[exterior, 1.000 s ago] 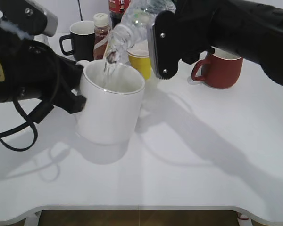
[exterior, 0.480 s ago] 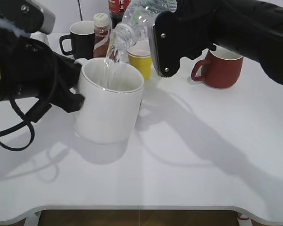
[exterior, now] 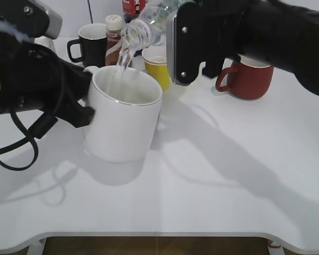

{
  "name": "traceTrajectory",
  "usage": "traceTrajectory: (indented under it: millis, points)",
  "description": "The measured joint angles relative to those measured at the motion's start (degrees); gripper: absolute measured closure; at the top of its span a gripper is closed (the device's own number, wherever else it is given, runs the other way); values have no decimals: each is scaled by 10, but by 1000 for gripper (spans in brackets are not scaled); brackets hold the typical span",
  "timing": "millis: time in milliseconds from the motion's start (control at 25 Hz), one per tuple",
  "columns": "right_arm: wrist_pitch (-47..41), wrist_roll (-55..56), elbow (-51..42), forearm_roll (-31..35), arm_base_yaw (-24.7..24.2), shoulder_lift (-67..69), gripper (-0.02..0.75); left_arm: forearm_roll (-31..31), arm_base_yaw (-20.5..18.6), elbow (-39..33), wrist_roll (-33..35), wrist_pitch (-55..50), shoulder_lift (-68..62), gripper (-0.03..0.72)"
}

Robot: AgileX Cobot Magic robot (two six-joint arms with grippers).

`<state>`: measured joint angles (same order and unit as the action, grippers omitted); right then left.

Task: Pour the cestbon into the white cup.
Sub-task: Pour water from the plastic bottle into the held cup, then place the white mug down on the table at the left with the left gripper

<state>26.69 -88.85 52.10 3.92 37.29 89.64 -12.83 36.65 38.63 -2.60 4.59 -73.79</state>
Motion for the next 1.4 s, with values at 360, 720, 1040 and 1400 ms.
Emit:
traceTrajectory:
  millis: [360, 720, 1040, 1400]
  points:
    - [-113, 535, 0, 1, -2, 0, 286, -5, -30, 0, 0, 25, 0, 657]
    - [30, 1106, -60, -265, -135, -5, 286, 0, -201, 0, 1, 197, -23, 657]
    - [66, 1225, -117, -432, -250, -5, 286, 9, -297, 0, 1, 403, -181, 657]
    - [67, 1198, -116, -437, -252, 17, 286, 8, -299, 0, 2, 494, -327, 657]
